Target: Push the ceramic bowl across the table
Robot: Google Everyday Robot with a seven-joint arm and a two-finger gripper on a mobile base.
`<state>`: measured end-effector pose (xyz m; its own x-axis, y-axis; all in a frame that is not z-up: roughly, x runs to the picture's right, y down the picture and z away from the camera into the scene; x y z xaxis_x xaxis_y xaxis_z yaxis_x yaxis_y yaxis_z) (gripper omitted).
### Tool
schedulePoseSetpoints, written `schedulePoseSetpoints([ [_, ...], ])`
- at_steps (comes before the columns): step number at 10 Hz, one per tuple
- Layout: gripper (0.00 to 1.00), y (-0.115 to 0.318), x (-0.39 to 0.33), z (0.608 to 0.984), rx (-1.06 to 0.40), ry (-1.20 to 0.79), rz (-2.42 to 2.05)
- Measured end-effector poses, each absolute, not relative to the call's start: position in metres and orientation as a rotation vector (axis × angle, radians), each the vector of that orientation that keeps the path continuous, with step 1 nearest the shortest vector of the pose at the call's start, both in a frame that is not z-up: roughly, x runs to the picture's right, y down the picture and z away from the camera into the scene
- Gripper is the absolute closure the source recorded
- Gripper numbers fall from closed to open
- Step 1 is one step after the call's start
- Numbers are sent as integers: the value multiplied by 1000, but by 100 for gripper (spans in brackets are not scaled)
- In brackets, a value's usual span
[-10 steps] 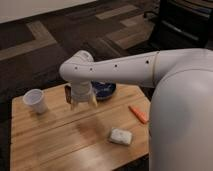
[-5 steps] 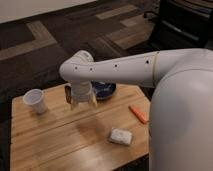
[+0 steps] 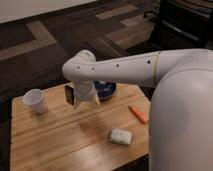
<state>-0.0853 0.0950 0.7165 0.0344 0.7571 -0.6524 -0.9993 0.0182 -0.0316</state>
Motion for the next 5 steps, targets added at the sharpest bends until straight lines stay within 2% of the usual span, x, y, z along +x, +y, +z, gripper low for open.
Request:
schedulePoseSetpoints([
  [5,35,85,-40,758,-597,491,1455],
])
